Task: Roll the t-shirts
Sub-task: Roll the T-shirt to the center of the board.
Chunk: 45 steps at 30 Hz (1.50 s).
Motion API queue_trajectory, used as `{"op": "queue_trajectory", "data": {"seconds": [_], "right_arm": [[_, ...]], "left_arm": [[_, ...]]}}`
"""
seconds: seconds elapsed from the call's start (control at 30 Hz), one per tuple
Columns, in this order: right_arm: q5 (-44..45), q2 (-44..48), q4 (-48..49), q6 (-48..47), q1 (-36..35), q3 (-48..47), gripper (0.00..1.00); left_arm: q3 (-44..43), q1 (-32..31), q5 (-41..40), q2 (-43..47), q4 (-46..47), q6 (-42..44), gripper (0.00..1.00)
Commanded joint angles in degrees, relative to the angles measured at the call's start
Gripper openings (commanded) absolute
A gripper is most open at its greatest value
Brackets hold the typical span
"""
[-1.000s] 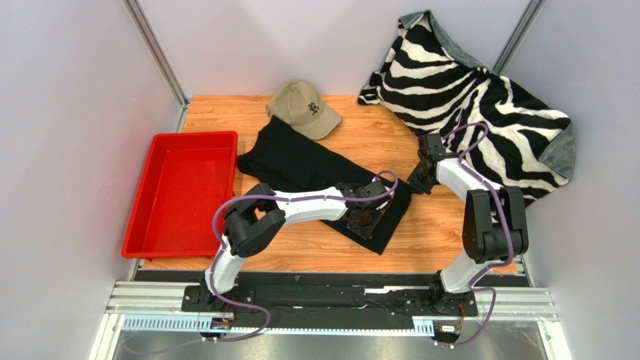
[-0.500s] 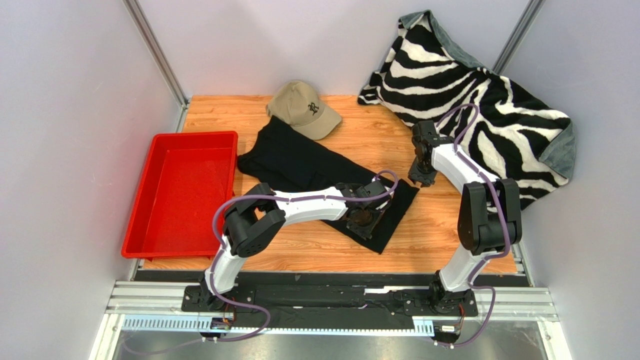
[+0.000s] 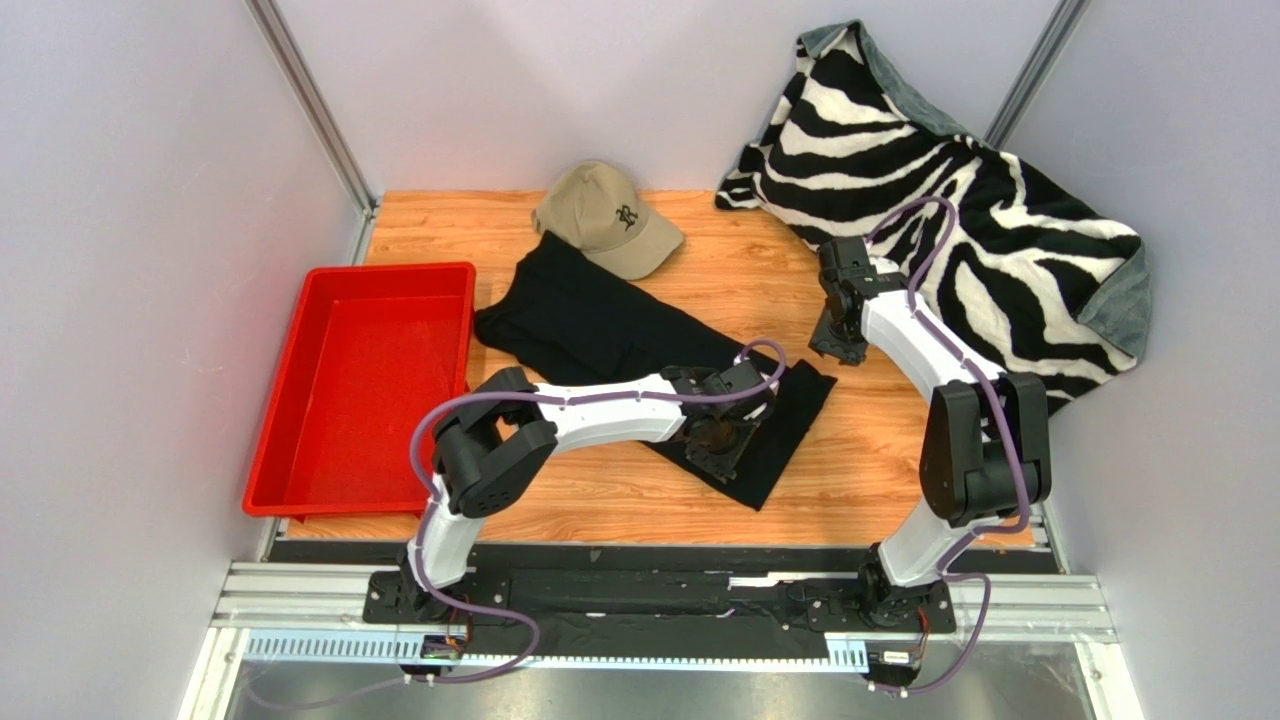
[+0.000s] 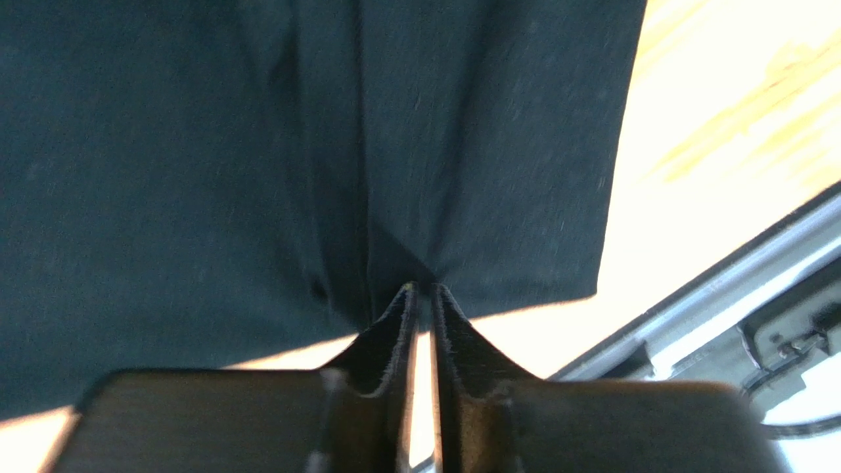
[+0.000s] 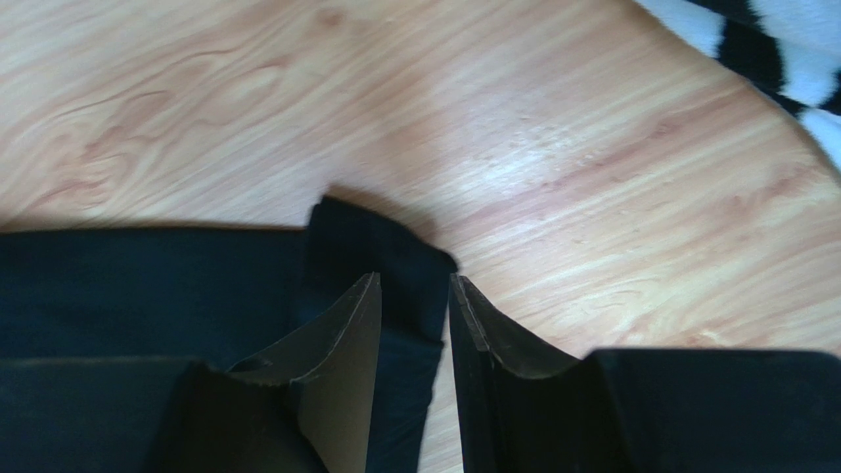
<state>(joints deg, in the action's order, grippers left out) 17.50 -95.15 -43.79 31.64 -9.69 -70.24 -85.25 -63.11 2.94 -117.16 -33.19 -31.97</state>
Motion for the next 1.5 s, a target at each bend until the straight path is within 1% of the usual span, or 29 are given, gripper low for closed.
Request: {"op": "queue_trajectory", "data": {"seconds": [0.0, 0.03, 0.17, 0.2, 0.3, 0.4, 0.57, 0.67, 0.87, 1.0, 1.1, 1.23, 1.33, 1.37, 1.43, 1.47], "right_arm": [[-3.0, 0.9, 4.2, 1.5, -2.5, -0.2, 0.36], [-2.9, 0.2, 4.2, 1.5, -4.0, -0.7, 0.36], [-0.9, -3.5, 3.1, 2.1, -6.0, -3.3, 0.42], [-0.5, -4.2, 2.9, 2.0, -6.2, -3.7, 0.42], [2.9, -6.6, 0.0, 2.5, -6.9, -6.0, 0.44], [3.3, -7.8, -0.9, 2.3, -7.3, -6.8, 0.44], [3.5, -9.0, -1.1, 2.2, -7.6, -7.2, 0.43], [3.9, -9.1, -1.1, 2.1, -7.6, -7.2, 0.42], [3.3, -9.3, -0.8, 2.1, -7.6, -7.2, 0.41], [3.4, -9.5, -0.8, 2.1, -7.5, -7.2, 0.41], [3.1, -9.7, -0.5, 2.3, -7.6, -7.3, 0.41], [2.6, -9.7, -0.2, 2.5, -7.6, -7.5, 0.37], [2.5, -10.0, -0.2, 2.5, -7.6, -7.6, 0.36], [2.5, -10.1, -0.2, 2.6, -7.6, -7.7, 0.36], [2.5, -10.6, -0.2, 2.5, -7.6, -7.9, 0.33], [2.3, -10.7, -0.2, 2.6, -7.6, -8.1, 0.32]], "left_arm": [[2.1, 1.8, -1.0, 7.6, 0.1, -1.6, 0.22], [2.3, 2.6, -0.9, 8.5, 0.3, -1.5, 0.25], [1.7, 4.4, -0.6, 8.6, -0.3, 0.1, 0.29], [1.7, 4.6, -0.1, 8.4, 0.0, 0.8, 0.30], [1.6, 5.0, 0.7, 7.8, 0.2, 2.7, 0.38], [2.3, 5.2, 1.5, 7.0, 1.8, 4.8, 0.42], [2.7, 5.5, 3.4, 5.9, 4.3, 7.1, 0.43], [2.2, 5.5, 4.5, 5.0, 4.5, 6.9, 0.42], [1.8, 5.5, 5.2, 2.0, 4.7, 6.0, 0.40], [3.8, 5.4, 6.5, 2.7, 6.5, 4.5, 0.40], [5.0, 5.3, 5.5, 3.9, 7.2, 3.8, 0.40], [5.4, 5.4, 5.5, 4.1, 7.7, 3.8, 0.38], [5.6, 5.3, 6.1, 3.7, 7.8, 3.5, 0.34], [5.7, 5.2, 6.3, 3.7, 7.9, 3.4, 0.29], [6.0, 5.1, 6.9, 3.9, 8.1, 3.1, 0.24], [6.2, 5.0, 7.0, 4.2, 8.2, 3.0, 0.18]]}}
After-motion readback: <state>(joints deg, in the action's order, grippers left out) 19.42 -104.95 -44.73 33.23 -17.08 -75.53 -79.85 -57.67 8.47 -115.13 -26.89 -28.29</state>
